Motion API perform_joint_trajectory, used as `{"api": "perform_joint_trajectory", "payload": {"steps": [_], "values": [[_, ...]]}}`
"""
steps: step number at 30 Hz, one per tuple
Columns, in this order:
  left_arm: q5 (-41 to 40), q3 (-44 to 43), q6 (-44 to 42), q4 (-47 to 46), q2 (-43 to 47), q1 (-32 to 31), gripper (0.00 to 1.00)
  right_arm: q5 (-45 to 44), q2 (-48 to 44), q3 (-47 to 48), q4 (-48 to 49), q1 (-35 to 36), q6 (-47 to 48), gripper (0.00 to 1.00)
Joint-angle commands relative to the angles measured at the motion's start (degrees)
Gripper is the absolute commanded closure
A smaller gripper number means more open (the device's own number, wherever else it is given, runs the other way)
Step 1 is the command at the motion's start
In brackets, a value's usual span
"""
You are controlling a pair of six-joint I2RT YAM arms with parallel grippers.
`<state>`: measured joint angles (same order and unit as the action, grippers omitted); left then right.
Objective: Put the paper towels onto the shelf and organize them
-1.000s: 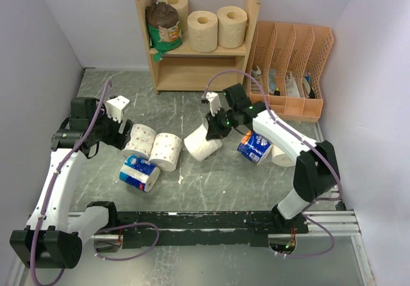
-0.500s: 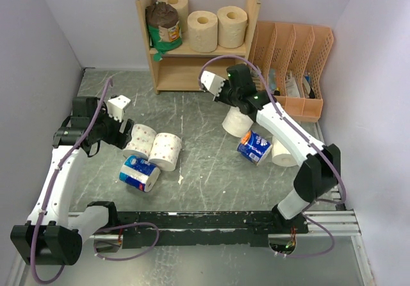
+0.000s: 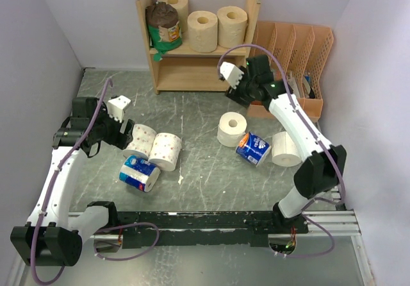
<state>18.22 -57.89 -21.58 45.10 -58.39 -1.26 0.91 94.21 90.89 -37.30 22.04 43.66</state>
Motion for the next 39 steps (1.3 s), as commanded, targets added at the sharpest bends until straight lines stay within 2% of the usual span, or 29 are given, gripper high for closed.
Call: {"api": "perform_joint_trajectory", "payload": {"steps": [1,5,11,22,34,39], "values": [[2.83,0.61,-0.04,-1.29,0.36,0.55,0.11,7.40,-5.97,-3.43,-15.45,1.10,3.56,0.25],[3.05,0.69,-0.20,-1.28,-0.33,0.52,0.11,6.67,-10.16,-10.04,-16.63,4.13,6.17,0.28],[3.20,0.36,-0.17,-0.89,-0.81,0.55,0.11,7.59,-9.40,-15.26,-12.23,4.83,3.51,0.31],[2.31,1.11,0.01,-1.26,-0.91,0.53,0.11,11.30,-3.91,-17.03,-7.33,4.93,2.10,0.30],[2.32,1.50,-0.06,-1.58,-1.06,0.54,0.11,7.70,0.77,-18.35,-1.42,4.85,3.51,0.30],[2.27,1.55,-0.05,-1.63,-1.01,0.50,0.11,6.82,2.39,-17.75,-0.59,4.85,3.77,0.38]]}}
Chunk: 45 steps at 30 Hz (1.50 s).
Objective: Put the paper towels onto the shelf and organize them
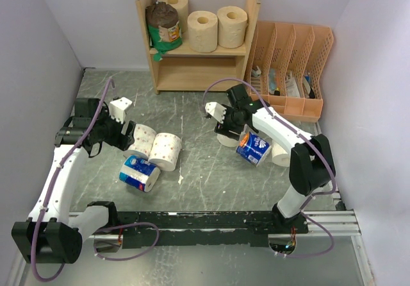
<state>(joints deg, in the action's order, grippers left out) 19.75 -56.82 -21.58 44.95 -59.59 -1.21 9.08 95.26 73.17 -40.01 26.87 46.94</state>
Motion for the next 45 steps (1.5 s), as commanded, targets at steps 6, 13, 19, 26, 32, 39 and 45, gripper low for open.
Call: {"api": "perform_joint_trajectory", "payload": {"steps": [6,13,19,26,32,39,45], "values": [[0.80,0.48,-0.17,-1.59,-0.16,0.51,0.11,-1.71,2.80,-0.19,1.11,0.02,0.73,0.55],[0.77,0.58,-0.21,-1.72,-0.33,0.51,0.11,-2.06,2.82,0.64,-1.38,0.07,1.02,0.90],[0.54,0.50,-0.08,-1.77,-0.52,0.51,0.11,-5.78,0.26,3.11,-1.32,0.30,2.80,1.00],[0.49,0.15,0.01,-1.54,-0.75,0.51,0.11,-8.16,-1.18,10.79,-2.97,0.93,4.76,1.00],[0.64,-0.54,-0.04,-1.28,-1.37,0.49,0.11,-9.30,1.53,15.14,1.91,0.93,7.95,1.00],[0.41,-1.72,-0.13,-0.59,-1.59,0.51,0.11,-9.73,11.44,23.32,6.32,0.12,10.97,1.00],[-0.07,-1.37,-0.10,-0.79,-1.19,0.50,0.11,-9.01,19.96,33.87,7.48,-1.78,10.34,1.00]]}}
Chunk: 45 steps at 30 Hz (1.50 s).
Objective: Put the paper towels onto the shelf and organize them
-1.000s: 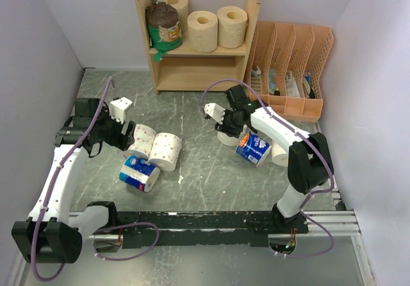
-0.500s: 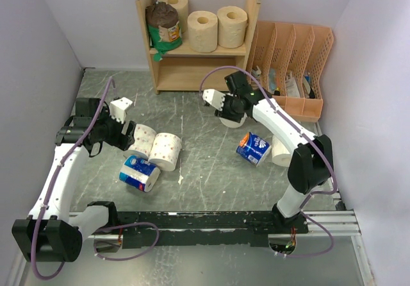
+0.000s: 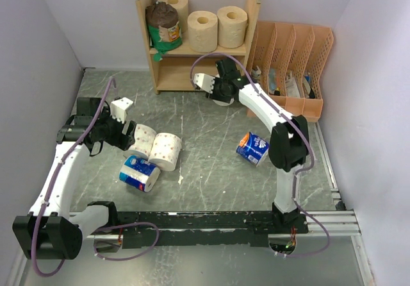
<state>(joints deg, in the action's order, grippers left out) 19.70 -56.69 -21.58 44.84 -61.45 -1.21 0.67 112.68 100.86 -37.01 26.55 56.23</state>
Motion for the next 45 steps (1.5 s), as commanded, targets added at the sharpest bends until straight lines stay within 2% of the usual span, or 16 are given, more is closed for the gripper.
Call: {"api": "perform_joint_trajectory", "payload": {"steps": [1,13,20,21,23,26,29,31,32,37,42,45], "values": [[-0.07,-1.50,-0.12,-0.65,0.77,0.51,0.11,-0.86,3.49,6.99,4.93,-1.63,1.26,1.00],[0.16,-0.70,-0.46,-0.86,1.52,0.46,0.11,-1.60,8.94,13.52,8.79,-3.45,2.65,1.00],[0.12,-0.81,-0.61,-0.72,1.33,0.44,0.11,-2.16,11.15,14.73,11.65,-4.89,2.22,0.91],[0.15,-0.73,-0.57,-0.86,1.31,0.50,0.11,-2.42,11.17,13.95,12.95,-5.08,2.22,0.88],[0.04,-0.46,-0.40,-1.22,1.02,0.51,0.11,-2.63,11.09,12.84,15.42,-5.54,2.07,0.75],[0.32,-0.72,-0.52,-1.16,0.51,0.50,0.11,-2.87,10.98,11.92,18.06,-6.14,1.69,0.66],[0.23,-1.05,-0.65,-0.90,0.24,0.51,0.11,-2.90,10.07,10.84,19.88,-6.11,0.39,0.52],[0.32,-0.91,-0.59,-1.04,0.29,0.49,0.11,-3.74,8.39,8.46,22.74,-5.98,-0.26,0.28],[0.42,-0.81,-0.57,-1.14,0.31,0.50,0.11,-4.31,7.57,7.10,24.18,-5.78,0.04,0.24],[0.60,-0.71,-0.59,-1.06,0.35,0.50,0.11,-5.67,4.78,3.49,28.09,-5.27,1.01,0.13],[0.89,-0.71,-0.62,-0.92,0.26,0.46,0.11,-6.71,0.19,3.00,28.48,-3.40,-2.07,0.14],[1.27,-0.98,-0.78,-0.35,0.01,0.51,0.11,-5.70,-6.34,-1.07,23.88,0.40,-3.84,0.14]]}}
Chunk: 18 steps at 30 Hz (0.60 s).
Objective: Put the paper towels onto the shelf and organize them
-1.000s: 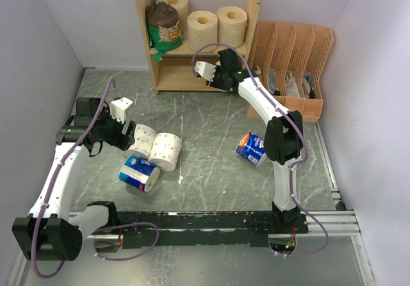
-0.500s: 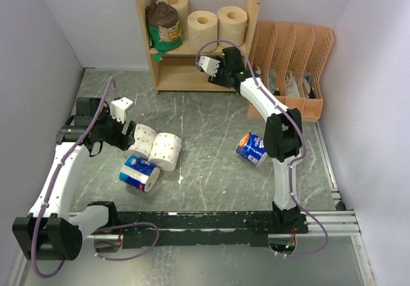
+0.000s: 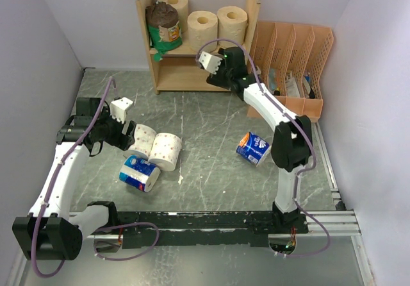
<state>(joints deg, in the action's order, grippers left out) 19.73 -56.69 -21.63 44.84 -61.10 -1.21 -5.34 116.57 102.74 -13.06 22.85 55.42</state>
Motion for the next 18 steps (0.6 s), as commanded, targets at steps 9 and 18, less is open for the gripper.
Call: {"api": "perform_joint_trajectory", "payload": {"steps": [9,18], "values": [[3.04,-1.08,-1.31,0.86,0.24,0.47,0.10,10.77,-24.49,-12.86,-42.45,7.11,7.14,0.21],[3.95,-1.56,-0.82,1.58,0.94,0.46,0.11,6.54,-35.75,-15.89,-56.80,-1.24,10.71,0.23]]}}
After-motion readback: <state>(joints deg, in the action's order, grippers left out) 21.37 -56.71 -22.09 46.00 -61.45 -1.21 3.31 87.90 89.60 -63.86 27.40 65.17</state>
